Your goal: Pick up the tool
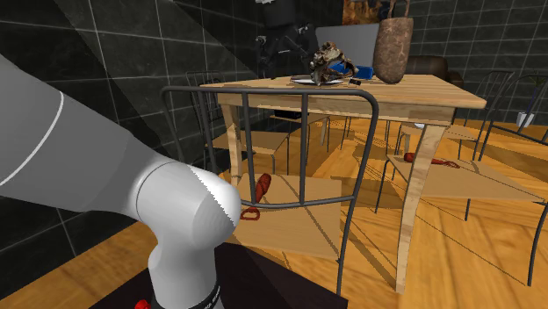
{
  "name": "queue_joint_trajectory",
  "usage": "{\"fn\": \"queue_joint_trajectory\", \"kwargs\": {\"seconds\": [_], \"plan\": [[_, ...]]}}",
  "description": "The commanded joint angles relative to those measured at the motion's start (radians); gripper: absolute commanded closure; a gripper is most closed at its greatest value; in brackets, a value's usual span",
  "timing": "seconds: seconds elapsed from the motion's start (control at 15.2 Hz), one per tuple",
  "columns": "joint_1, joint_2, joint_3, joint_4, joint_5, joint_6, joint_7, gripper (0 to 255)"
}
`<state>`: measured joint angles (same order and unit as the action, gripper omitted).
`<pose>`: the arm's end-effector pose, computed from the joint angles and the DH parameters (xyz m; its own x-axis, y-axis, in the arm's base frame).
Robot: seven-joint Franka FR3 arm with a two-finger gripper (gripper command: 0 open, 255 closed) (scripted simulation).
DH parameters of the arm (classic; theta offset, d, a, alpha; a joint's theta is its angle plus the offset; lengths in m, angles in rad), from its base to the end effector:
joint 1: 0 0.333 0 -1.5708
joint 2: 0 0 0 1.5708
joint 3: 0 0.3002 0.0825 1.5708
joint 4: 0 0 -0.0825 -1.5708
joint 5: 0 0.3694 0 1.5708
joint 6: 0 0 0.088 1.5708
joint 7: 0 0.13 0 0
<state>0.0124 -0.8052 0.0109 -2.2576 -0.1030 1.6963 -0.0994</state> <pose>0.3147 -0.0036 0.6219 0.9644 0.1326 0.2286 0.1039 -0.9856 0.1333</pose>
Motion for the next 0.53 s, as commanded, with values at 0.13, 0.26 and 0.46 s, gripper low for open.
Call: {"fn": "queue_joint_trajectory", "kwargs": {"seconds": [0.13, 0.26, 0.46], "plan": [[0.009, -0.011, 0.006, -0.071, 0.009, 0.061, 0.009, 0], [0.019, -0.016, 0.013, -0.138, 0.019, 0.123, 0.018, 0], [0.034, -0.015, 0.025, -0.232, 0.033, 0.219, 0.031, 0]]}}
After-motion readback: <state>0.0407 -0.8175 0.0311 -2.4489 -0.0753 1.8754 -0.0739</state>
